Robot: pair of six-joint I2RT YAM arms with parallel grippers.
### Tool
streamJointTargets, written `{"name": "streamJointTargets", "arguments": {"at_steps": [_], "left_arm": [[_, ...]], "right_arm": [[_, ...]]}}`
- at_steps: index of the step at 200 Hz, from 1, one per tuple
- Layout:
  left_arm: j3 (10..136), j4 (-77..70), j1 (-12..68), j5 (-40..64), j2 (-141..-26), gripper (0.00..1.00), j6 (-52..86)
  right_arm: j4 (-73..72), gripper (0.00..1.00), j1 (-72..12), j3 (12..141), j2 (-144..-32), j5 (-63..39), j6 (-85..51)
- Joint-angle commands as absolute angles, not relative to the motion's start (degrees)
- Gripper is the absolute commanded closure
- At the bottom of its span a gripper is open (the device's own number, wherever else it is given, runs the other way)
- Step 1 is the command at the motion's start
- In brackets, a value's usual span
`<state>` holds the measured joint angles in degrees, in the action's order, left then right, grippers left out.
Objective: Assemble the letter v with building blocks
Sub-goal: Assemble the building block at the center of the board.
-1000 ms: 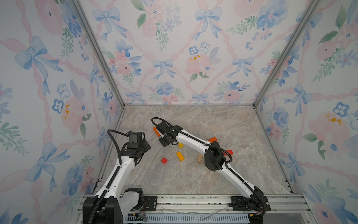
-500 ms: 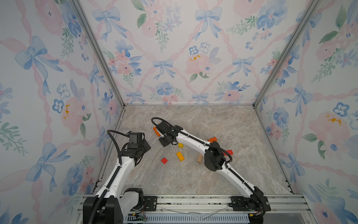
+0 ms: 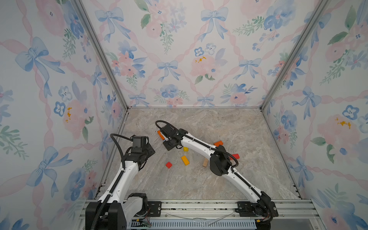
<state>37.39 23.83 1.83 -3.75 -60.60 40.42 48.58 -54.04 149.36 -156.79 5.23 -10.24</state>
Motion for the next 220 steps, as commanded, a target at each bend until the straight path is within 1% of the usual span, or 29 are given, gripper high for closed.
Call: {"name": "streamJointTargets", "arguments": {"at_steps": [1, 125, 164, 203, 220], "left_arm": [[36.7, 23.7, 1.4, -3.2, -61.0, 0.44, 39.2], [36.5, 23.7, 1.2, -3.1, -60.8, 0.44, 39.2], [36.4, 23.7, 1.2, -3.0, -60.8, 0.44, 39.2], [36.4, 23.7, 1.1, -2.9, -60.8, 0.44, 39.3], [36.4, 23.7, 1.1, -2.9, -60.8, 0.44, 39.3]], "right_arm": [[49.5, 0.71, -53.4, 150.5, -159.5, 5.5, -10.4], [48.4, 0.68, -53.4, 150.7, -160.1, 5.7, -10.7], [48.8, 0.65, -53.4, 150.7, -160.1, 6.0, -10.6], [48.7, 0.57, -53.4, 150.8, -160.1, 6.2, -10.7], [48.7, 0.49, -53.4, 150.8, -160.1, 6.3, -10.7]]}}
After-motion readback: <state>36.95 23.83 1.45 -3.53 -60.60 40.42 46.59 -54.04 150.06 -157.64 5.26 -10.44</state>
